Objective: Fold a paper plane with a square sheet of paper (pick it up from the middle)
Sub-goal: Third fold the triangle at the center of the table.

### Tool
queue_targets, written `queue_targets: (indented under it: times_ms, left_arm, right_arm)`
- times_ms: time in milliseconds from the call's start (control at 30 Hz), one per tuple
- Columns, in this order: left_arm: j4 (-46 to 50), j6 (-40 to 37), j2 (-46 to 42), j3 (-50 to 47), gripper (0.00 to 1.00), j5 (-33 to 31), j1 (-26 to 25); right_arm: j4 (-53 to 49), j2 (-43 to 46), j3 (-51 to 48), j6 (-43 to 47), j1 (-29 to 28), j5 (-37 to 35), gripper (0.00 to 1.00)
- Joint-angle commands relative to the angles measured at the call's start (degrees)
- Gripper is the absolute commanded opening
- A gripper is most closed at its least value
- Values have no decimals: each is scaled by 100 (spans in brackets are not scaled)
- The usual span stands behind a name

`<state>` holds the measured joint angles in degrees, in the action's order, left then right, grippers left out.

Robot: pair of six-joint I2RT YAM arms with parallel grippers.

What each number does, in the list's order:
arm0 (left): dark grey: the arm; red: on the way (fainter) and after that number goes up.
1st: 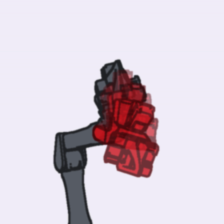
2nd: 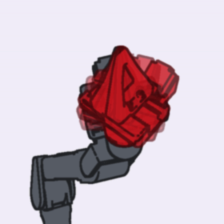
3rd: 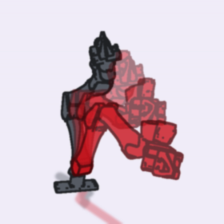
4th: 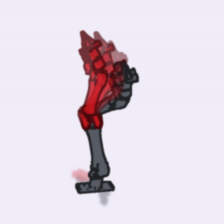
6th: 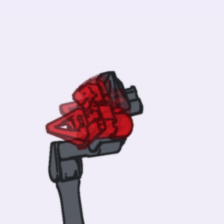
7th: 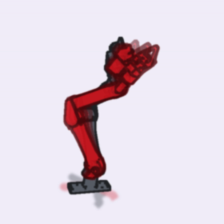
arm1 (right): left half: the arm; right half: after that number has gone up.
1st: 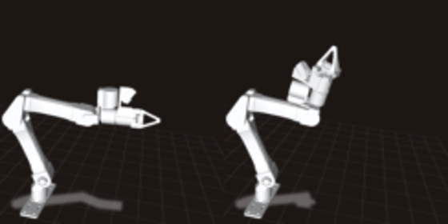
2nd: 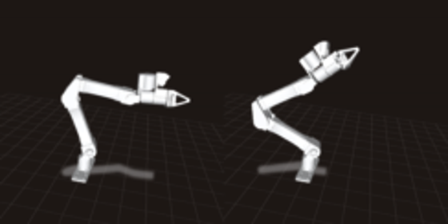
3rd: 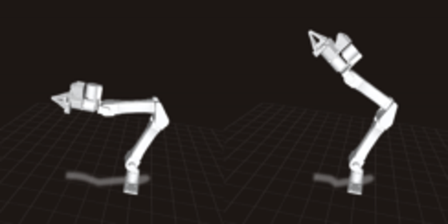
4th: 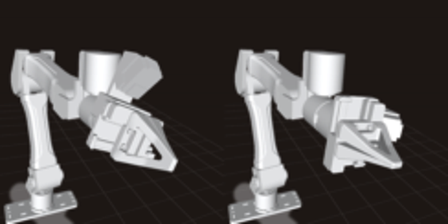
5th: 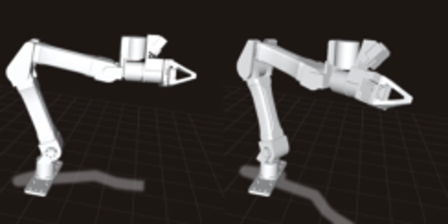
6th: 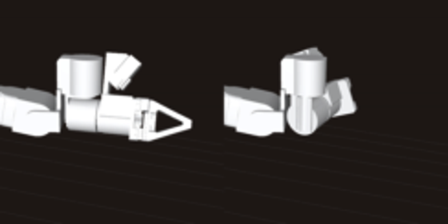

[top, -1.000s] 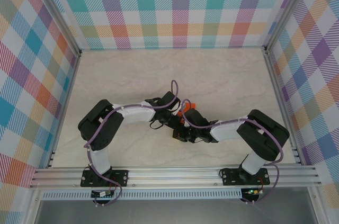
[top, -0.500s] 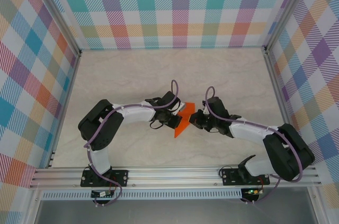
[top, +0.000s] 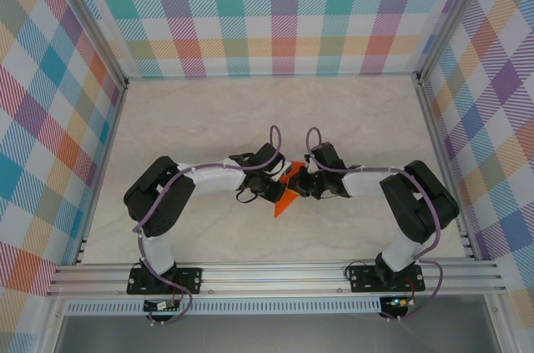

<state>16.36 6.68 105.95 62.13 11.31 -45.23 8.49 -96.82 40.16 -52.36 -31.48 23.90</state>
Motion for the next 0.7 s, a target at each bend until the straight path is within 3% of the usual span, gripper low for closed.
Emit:
queue_targets:
  times_ms: [0,100,333,400,533,667]
  left_arm:
    - [375,77,75,130,10,-170,78]
    - [402,204,-193,124,17,-288,84]
    - [832,931,-930,155,49,-1229,92]
    - [820,1245,-1126,64,48,-1157,90]
    - [378,2025,-1452,-349,29,-538,92]
    - [-323,2595,-1408,-687,19,198,83]
  right_arm:
    - [-128,-271,55,192,28,38,0]
    - [-205,-331,2,244,23,-54,0]
    - [-454,-266,80,341,26,-154,0]
    - [-445,-266,97,315,28,-147,0]
    - [-398,-233,98,231,28,-160,0]
    - [-292,-239,100,167,27,-76,0]
